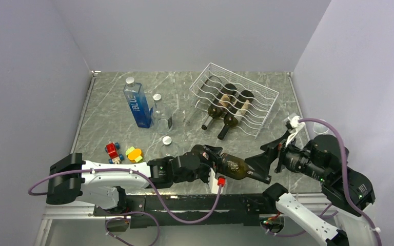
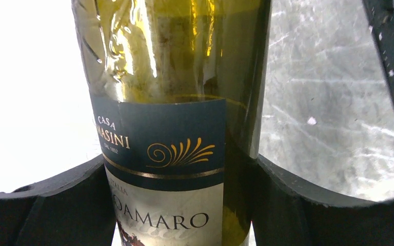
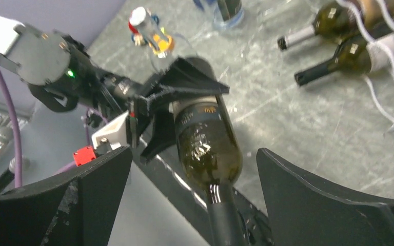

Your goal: Put the wine bottle on the wine rack

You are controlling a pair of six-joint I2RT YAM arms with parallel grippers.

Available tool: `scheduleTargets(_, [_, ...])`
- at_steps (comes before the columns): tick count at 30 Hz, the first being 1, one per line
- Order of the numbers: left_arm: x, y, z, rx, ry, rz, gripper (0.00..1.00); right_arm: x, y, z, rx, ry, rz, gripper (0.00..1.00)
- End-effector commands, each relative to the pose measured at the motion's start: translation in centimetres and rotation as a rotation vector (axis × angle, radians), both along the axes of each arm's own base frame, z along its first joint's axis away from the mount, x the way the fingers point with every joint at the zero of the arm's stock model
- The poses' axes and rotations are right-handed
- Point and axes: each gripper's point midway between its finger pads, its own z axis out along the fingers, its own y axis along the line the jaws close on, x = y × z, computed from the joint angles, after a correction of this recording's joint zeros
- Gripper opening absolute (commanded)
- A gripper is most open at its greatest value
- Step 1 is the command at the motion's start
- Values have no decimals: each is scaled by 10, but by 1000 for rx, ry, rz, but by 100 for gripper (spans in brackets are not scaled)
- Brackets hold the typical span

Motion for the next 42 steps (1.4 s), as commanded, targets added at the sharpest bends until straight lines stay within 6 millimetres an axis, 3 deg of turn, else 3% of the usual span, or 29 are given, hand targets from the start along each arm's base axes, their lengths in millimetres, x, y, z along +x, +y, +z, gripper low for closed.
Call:
scheduleTargets(1, [7, -4, 85, -147, -223, -20, 1, -11, -1, -36, -91, 131, 44, 96])
scheduleTargets(5, [9, -2, 92, -139, -300, -25, 0, -17, -1, -62, -155, 231, 74, 92])
scheduleTargets(11, [17, 8, 106, -122, -374, 14, 1, -23, -1, -77, -166, 251, 95, 91])
scheduleTargets(14, [23, 12, 118, -96, -409, 39, 1, -18, -6, -79, -185, 231, 64, 90])
scheduleTargets(21, [23, 13, 147, -107, -441, 35, 1, -19, 7, -86, -165, 251, 133, 83])
scheduleTargets(33, [29, 4, 153, -100, -479, 57, 1, -18, 16, -90, -145, 267, 170, 71])
scheduleTargets(42, [39, -2, 159, -105, -483, 116, 1, -19, 27, -104, -112, 308, 204, 47])
